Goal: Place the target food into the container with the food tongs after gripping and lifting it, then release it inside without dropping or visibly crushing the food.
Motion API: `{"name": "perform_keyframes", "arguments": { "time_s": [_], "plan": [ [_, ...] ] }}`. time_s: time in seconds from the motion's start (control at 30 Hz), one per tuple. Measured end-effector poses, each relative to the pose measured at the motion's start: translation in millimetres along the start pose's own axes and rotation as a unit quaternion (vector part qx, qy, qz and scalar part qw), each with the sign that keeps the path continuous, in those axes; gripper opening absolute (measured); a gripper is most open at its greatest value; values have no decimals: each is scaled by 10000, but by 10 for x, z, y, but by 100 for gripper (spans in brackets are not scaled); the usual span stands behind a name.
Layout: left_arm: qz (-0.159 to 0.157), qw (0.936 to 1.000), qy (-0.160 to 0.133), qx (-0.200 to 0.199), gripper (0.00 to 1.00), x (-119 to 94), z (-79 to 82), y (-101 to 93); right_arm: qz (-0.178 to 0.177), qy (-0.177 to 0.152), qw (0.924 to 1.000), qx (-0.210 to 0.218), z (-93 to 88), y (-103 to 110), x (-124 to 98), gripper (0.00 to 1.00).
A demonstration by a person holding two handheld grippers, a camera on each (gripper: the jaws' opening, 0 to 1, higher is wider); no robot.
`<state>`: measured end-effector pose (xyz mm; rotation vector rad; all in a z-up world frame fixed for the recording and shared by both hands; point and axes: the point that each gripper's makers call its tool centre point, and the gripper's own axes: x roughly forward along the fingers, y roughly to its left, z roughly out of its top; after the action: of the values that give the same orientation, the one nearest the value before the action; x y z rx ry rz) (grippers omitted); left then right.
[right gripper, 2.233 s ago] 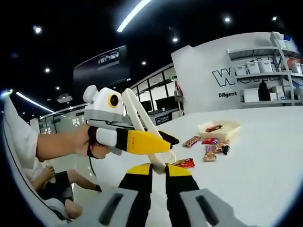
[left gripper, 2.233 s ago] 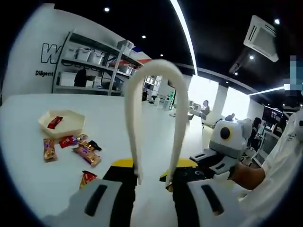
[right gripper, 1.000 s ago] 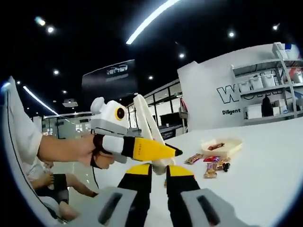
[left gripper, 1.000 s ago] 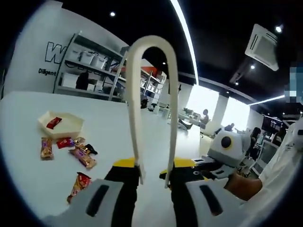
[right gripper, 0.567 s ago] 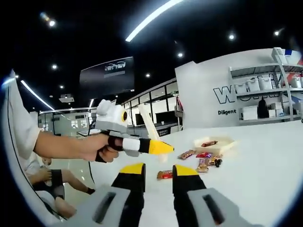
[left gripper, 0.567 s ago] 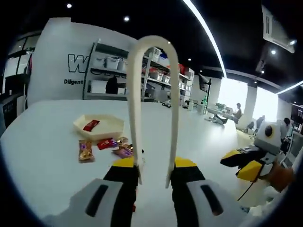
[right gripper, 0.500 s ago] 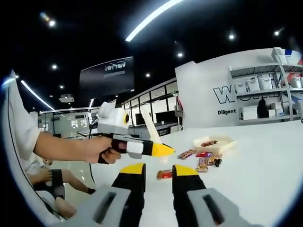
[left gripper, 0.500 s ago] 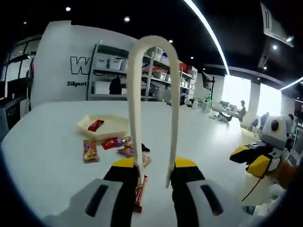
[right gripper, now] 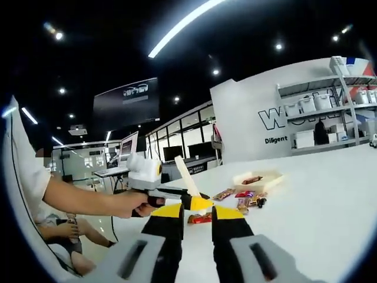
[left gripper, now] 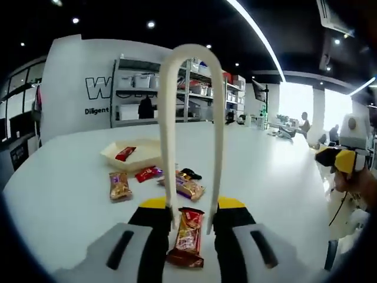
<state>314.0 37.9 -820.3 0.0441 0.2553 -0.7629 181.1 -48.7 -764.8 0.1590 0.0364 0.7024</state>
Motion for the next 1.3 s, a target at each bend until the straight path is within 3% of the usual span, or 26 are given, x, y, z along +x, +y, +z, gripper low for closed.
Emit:
{"name": "perform_keyframes", "arguments": {
  "time_s": [0.23, 0.7, 0.9, 0.97, 1.13, 1.3],
  "plan": [
    [-78, 9998, 100, -151, 27, 64, -76, 35, 2, 28, 10000, 63, -32, -17, -2, 9],
    [-131, 9995, 275, -39, 28, 132, -197, 55, -68, 98, 9999, 70, -90, -97, -4, 8],
    [-149, 9994, 317, -18, 27, 134, -230, 47, -311, 481, 9978, -330, -265, -239, -42, 14],
    [-156, 9994, 318, 3, 26, 134, -232, 46, -357, 520, 9975, -328, -294, -286, -62, 20],
    [-143, 9994, 318, 29, 24, 131, -241, 60, -582, 703, 9939, -617, -392, -412, -95, 57],
    [-186, 9993, 322, -44, 22, 116, -249, 90, -632, 831, 9920, -716, -469, -446, -130, 73]
  ]
}}
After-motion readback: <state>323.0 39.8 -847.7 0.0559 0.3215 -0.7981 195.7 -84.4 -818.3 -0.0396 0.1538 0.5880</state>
